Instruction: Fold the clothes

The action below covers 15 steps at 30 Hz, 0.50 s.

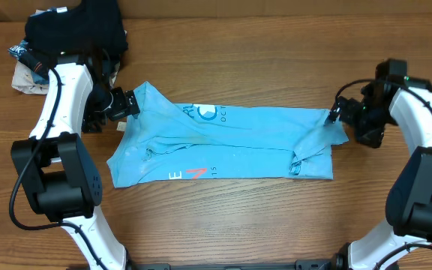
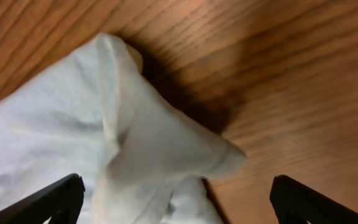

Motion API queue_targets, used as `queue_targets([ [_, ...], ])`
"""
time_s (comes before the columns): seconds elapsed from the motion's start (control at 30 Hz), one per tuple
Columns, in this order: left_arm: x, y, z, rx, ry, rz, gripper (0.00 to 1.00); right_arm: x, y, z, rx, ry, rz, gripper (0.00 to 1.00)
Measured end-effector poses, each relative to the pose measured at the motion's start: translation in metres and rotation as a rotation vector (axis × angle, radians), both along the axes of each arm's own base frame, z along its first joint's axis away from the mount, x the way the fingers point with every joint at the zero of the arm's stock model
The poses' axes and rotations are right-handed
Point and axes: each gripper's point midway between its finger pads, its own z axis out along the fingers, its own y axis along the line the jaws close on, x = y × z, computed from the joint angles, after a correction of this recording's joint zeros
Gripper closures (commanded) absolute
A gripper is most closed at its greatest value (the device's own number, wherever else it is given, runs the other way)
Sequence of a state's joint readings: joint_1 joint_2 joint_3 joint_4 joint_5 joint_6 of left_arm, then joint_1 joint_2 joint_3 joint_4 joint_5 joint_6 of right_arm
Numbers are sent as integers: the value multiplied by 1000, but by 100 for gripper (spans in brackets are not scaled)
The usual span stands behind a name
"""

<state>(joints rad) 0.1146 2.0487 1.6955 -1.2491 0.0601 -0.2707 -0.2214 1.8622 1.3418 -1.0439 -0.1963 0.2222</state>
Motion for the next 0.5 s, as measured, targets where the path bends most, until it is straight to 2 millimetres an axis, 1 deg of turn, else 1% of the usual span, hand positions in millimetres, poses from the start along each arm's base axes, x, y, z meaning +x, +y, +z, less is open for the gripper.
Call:
queue_targets([
  [0.07, 0, -1, 0, 0, 0, -2, 0, -1, 7, -9, 35, -18, 29, 0],
  [0.2, 0, -1, 0, 0, 0, -2, 0, -4, 16, -20, 79, -39, 69, 0],
  [0.23, 0, -1, 0, 0, 0, -2, 0, -3, 17, -22, 81, -46, 75, 0],
  [0.27, 0, -1, 0, 0, 0, -2, 0, -2, 17, -23, 83, -55, 83, 3],
  [0.3, 0, -1, 0, 0, 0, -2, 0, -2, 18, -23, 87, -60, 90, 7],
  [0.37, 0, -1, 0, 0, 0, -2, 0, -2, 19, -24, 91, -64, 100, 18],
  [0.4, 0, -1, 0, 0, 0, -2, 0, -2, 19, -24, 93, -64, 102, 20],
  [0.43, 0, -1, 0, 0, 1, -2, 0, -2, 20, -24, 95, -65, 105, 27],
  [0.47, 0, -1, 0, 0, 0, -2, 0, -2, 20, -24, 95, -67, 109, 39],
  [0.5, 0, -1, 0, 0, 0, -2, 0, -2, 20, -24, 95, -68, 110, 46],
])
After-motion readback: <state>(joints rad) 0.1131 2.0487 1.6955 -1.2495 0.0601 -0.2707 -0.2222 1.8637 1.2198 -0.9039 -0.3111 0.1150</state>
